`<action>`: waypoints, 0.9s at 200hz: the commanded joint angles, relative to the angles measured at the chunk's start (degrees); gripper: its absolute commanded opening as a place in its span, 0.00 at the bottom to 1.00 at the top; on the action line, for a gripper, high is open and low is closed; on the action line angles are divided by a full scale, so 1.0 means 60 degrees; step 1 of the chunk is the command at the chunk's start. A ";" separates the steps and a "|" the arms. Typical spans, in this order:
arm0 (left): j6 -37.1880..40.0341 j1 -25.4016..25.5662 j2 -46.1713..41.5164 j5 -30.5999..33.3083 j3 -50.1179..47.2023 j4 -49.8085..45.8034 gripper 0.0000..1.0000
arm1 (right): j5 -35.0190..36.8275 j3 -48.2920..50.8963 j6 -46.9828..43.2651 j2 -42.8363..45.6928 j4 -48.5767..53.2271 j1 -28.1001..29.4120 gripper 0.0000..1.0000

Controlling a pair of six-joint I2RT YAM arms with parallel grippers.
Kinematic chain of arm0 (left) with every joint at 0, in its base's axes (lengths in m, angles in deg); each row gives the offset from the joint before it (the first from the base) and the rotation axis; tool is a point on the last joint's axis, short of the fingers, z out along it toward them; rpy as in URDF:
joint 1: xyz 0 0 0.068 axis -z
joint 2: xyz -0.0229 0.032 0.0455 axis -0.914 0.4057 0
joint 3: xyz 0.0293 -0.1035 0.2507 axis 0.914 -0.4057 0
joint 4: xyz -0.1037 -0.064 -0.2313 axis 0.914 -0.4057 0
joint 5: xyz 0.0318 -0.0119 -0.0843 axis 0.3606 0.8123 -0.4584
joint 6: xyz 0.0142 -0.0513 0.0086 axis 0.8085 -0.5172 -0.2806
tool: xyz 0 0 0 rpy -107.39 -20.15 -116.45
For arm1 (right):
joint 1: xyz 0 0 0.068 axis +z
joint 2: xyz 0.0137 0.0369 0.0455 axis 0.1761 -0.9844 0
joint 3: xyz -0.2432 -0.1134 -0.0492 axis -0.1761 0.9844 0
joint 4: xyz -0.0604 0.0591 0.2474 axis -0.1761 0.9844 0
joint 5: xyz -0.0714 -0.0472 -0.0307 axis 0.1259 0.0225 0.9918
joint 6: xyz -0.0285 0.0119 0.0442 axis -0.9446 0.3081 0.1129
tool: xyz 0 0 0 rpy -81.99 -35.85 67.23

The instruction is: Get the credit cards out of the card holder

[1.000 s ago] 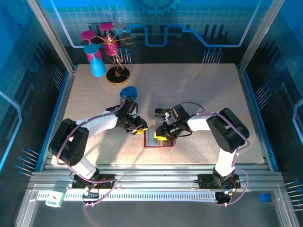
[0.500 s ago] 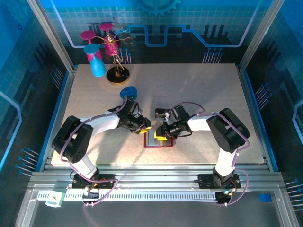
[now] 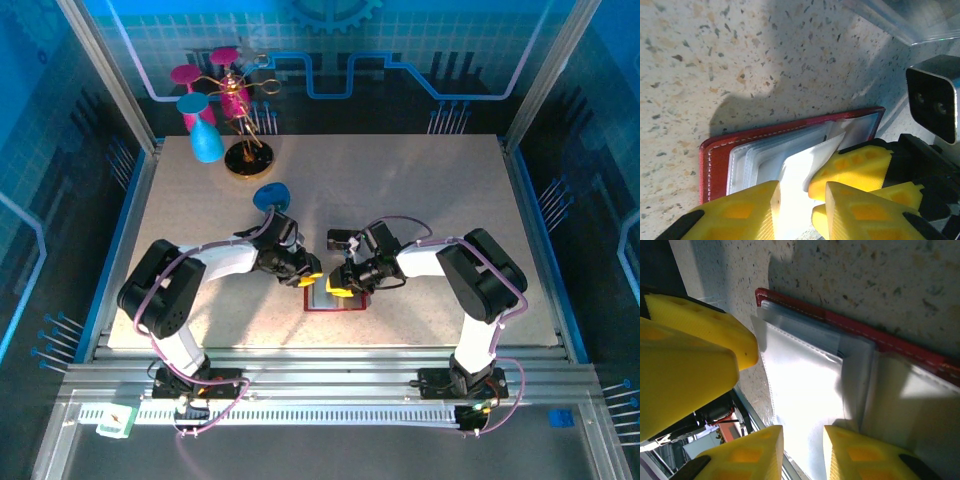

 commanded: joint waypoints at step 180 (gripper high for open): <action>0.0177 0.0263 -0.0119 0.0209 -0.0023 -0.0589 0.34 | 0.0241 0.0122 -0.0145 -0.0094 0.0648 -0.0121 0.28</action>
